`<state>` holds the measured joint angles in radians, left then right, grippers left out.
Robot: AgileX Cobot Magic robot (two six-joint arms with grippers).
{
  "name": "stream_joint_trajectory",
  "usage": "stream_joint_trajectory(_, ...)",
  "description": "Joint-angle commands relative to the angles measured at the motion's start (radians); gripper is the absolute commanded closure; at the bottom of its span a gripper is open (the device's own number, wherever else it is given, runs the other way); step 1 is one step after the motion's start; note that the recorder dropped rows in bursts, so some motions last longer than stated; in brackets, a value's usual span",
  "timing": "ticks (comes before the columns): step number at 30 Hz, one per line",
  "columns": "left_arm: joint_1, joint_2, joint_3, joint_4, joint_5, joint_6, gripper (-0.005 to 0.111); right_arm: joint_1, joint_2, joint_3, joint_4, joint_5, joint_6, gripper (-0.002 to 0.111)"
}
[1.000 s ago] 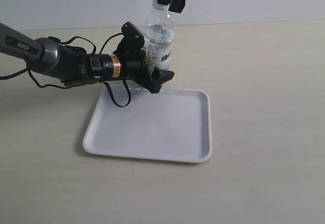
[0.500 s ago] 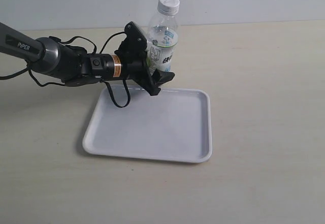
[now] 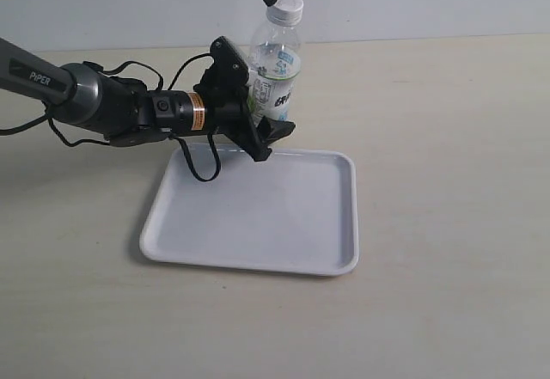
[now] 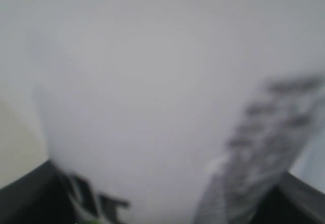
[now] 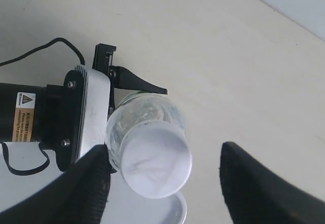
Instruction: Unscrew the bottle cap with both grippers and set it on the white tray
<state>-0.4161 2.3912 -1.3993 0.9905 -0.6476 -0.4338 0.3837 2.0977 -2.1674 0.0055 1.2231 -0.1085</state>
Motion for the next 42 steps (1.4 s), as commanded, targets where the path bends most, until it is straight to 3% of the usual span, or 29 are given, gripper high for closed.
stream_joint_trajectory(1, -0.003, -0.005, 0.001, -0.007, 0.026, 0.011, 0.107, 0.001, 0.003, -0.003, 0.008, -0.002, 0.006, 0.049)
stream_joint_trajectory(28, -0.003, -0.005, 0.001, -0.007, 0.026, 0.009, 0.107, 0.001, 0.046, -0.003, 0.015, -0.002, 0.029, 0.049)
stream_joint_trajectory(35, -0.003, -0.005, 0.001, -0.007, 0.026, 0.009, 0.107, 0.001, 0.044, -0.003, 0.015, -0.002, 0.029, 0.06)
stream_joint_trajectory(42, -0.003, -0.005, 0.001, -0.008, 0.026, 0.009, 0.107, 0.001, 0.04, -0.003, 0.015, -0.002, 0.027, 0.054)
